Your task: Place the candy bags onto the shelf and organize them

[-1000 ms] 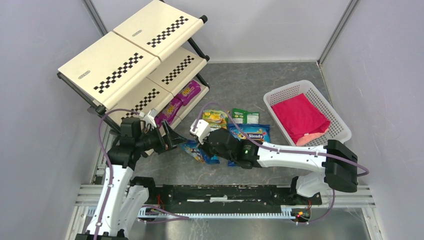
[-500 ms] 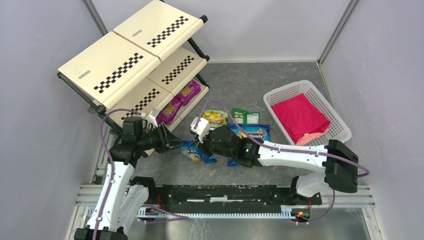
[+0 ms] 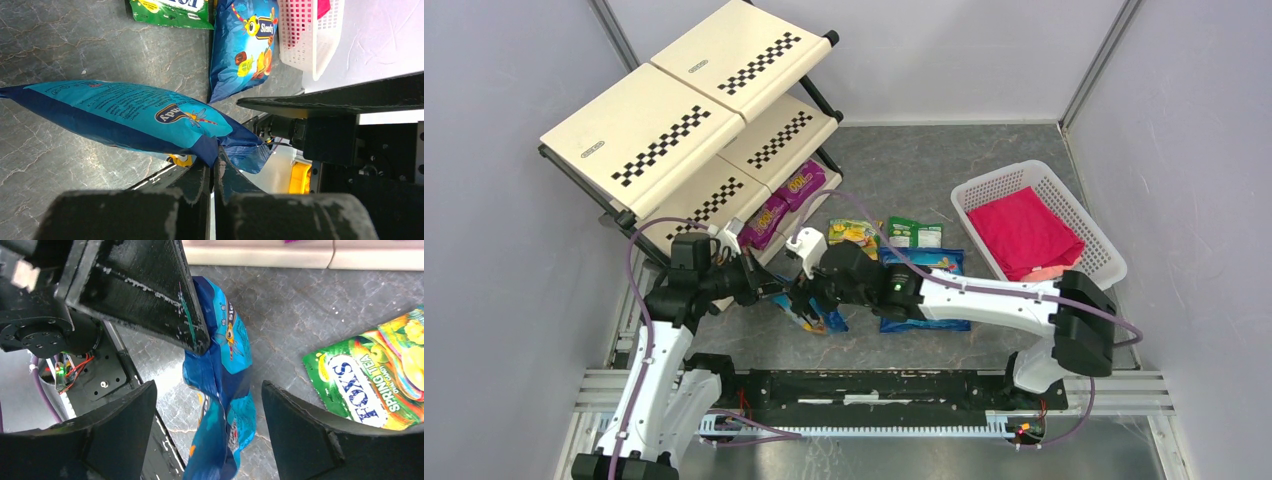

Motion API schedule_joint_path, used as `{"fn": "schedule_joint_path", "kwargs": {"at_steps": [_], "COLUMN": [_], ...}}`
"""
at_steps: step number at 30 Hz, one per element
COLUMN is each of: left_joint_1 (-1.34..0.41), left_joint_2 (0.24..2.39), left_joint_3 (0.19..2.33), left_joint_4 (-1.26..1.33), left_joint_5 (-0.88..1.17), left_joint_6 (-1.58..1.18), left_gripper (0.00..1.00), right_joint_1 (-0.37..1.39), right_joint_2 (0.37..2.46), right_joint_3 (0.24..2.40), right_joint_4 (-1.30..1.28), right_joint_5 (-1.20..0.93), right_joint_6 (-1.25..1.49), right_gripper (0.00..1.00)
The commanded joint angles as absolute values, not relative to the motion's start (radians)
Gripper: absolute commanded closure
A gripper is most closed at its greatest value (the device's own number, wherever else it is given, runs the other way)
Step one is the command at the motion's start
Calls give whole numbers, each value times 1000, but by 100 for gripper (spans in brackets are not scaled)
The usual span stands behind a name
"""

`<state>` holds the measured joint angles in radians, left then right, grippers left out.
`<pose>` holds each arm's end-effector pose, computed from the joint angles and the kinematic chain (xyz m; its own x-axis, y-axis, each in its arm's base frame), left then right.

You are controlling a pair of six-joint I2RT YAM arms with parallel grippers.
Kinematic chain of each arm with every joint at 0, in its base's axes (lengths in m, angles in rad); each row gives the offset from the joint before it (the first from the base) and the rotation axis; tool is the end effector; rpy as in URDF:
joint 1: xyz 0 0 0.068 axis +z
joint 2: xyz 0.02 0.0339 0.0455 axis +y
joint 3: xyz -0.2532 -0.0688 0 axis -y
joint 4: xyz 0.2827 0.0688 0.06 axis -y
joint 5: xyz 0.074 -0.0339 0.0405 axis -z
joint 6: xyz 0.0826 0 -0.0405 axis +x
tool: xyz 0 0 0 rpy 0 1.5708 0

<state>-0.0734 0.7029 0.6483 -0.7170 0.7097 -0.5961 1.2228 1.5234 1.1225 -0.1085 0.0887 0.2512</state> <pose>0.2058 -0.0691 0.2264 -0.8682 -0.3632 -0.3381 0.0411 0.6264 -0.7784 0.1529 0.4000 0.2351 -0.3873 -0.3415 -0.8564 -0.8401 0.5134 0.1752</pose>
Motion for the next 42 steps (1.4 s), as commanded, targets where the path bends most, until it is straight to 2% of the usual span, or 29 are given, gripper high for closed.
{"fn": "schedule_joint_path", "kwargs": {"at_steps": [1,3,10,15,19,20,22,26,29,32,36,42], "left_joint_1": [-69,-70,-70,-69,-69,-70,-69,-69,-69,-69,-69,-69], "left_joint_2": [692,686,673,674,674,672,668,660,655,645,618,571], "left_joint_3": [675,682,695,708,722,725,728,742,766,806,828,844], "left_joint_4": [-664,-664,-664,-665,-678,-681,-685,-691,-720,-768,-807,-876], "left_joint_5": [764,773,779,778,765,760,759,757,735,688,646,508], "left_joint_6": [-612,-614,-621,-618,-605,-602,-600,-596,-577,-553,-537,-461], "left_gripper": [98,98,98,98,98,95,85,69,60,49,40,33], "right_joint_1": [1225,1223,1230,1233,1235,1233,1233,1220,1200,1169,1099,965], "right_joint_2": [1636,1694,1812,1810,1783,1773,1749,1699,1652,1608,1532,1403], "right_joint_3": [1268,1332,1432,1387,1343,1331,1304,1241,1174,1108,989,803], "right_joint_4": [-299,-360,-476,-418,-365,-349,-322,-255,-186,-117,5,245], "right_joint_5": [63,69,127,133,136,137,135,120,81,24,-97,-284], "right_joint_6": [287,259,234,259,274,277,280,304,335,372,450,599], "right_gripper": [14,10,10,20,39,43,52,62,67,70,73,73]}}
